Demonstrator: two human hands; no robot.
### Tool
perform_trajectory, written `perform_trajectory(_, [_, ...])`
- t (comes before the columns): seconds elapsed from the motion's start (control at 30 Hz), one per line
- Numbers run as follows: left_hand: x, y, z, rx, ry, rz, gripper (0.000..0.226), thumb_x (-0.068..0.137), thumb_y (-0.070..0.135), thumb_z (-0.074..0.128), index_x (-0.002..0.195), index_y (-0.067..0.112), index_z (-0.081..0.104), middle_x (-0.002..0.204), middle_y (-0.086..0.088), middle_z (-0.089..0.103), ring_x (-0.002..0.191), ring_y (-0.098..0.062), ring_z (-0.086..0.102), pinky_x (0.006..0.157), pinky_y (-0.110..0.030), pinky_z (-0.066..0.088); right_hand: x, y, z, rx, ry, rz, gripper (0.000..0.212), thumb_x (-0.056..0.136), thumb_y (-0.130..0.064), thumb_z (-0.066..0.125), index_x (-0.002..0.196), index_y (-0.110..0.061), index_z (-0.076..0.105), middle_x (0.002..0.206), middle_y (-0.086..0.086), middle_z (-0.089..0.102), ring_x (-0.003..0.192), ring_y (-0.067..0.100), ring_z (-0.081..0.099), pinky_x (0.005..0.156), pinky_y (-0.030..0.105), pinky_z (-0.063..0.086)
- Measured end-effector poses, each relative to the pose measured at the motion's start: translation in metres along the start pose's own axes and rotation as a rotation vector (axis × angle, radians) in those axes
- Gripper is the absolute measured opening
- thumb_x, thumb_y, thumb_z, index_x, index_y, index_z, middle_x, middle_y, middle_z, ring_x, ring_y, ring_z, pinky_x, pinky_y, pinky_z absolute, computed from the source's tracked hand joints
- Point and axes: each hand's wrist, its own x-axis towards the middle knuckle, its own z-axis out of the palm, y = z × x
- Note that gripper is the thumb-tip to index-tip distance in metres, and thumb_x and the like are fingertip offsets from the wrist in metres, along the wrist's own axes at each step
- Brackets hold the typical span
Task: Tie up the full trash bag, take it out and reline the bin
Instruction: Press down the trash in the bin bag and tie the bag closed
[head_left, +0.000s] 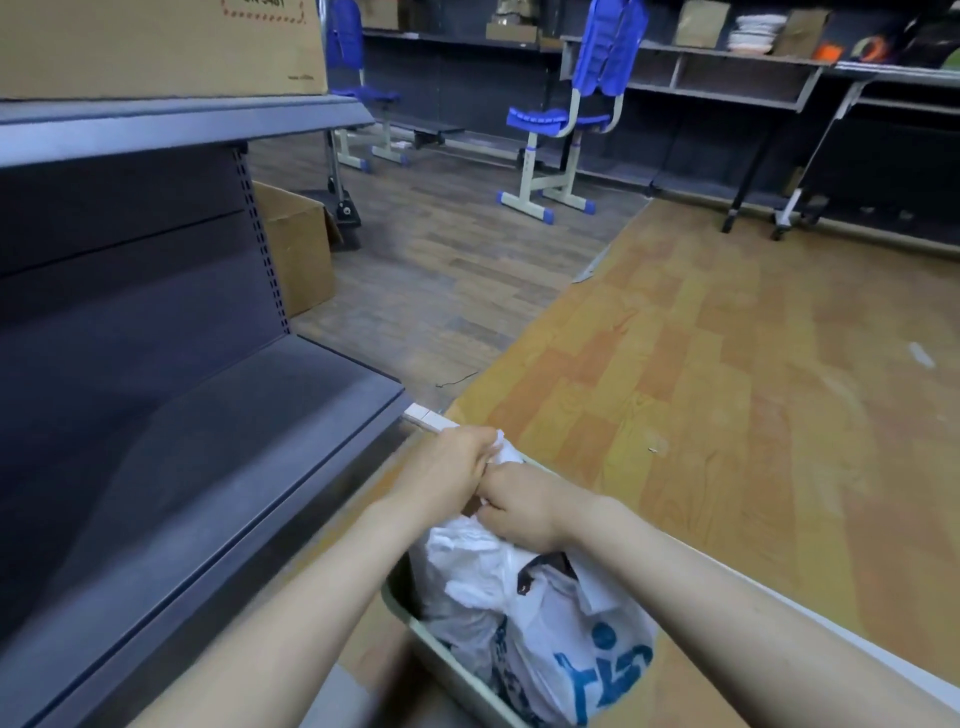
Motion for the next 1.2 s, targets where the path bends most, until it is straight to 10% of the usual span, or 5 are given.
perform_trajectory(0.27, [-0.005,-0.014,0.004,-0.119,-0.291,-0.009,0.037,0.09,0.019,0.047,0.054,0.021,0.036,0.055,0.008,0.041,0.053,-0.007,0.036,0.055,-0.027,0.028,-0.025,0.009,0.0,0.061,0.434,-0.004,0.034,0.082,-0.052,0.031,0.059,-0.027,0.035,0.078,-0.01,0.038,0.08,0.011,0.035,0.065,0.027,0.029])
perform_trajectory(0.57, [-0.059,-0.003,0.008,-0.426,0.046,0.284,0.066,0.091,0.062,0.023,0.096,0.015,0.068,0.105,0.014,0.06,0.107,-0.005,0.052,0.096,-0.02,0.036,-0.068,-0.011,0.0,0.053,0.621,0.326,0.045,0.096,-0.039,0.039,0.056,-0.021,0.027,0.059,-0.005,0.035,0.06,0.016,0.039,0.051,0.028,0.024])
perform_trajectory(0.8, [-0.063,0.006,0.005,0.214,0.323,0.541,0.019,0.07,-0.001,0.055,0.066,0.014,0.045,0.06,-0.002,0.047,0.06,-0.015,0.034,0.044,-0.029,0.036,-0.081,0.008,0.004,0.541,0.748,0.267,0.052,0.085,-0.026,0.065,0.053,-0.014,0.025,0.052,-0.003,0.021,0.048,0.011,0.02,0.05,0.027,0.016])
perform_trajectory(0.97, [-0.064,0.029,-0.016,-0.305,0.304,0.349,0.023,0.087,0.038,0.054,0.096,0.021,0.068,0.096,0.013,0.063,0.087,-0.004,0.058,0.075,-0.012,0.045,-0.076,0.018,-0.011,0.799,0.741,0.284,0.056,0.077,-0.025,0.075,0.055,-0.012,0.025,0.054,0.001,0.015,0.044,0.01,0.013,0.045,0.023,0.012])
perform_trajectory(1.2, [-0.045,0.018,0.002,0.545,0.223,0.616,0.01,0.078,0.026,0.056,0.079,0.019,0.063,0.067,0.006,0.054,0.07,-0.012,0.032,0.045,-0.02,0.034,-0.076,0.022,-0.013,0.365,0.634,0.278,0.06,0.077,-0.053,0.067,0.051,-0.013,0.03,0.048,0.005,0.025,0.047,0.019,0.023,0.05,0.03,0.019])
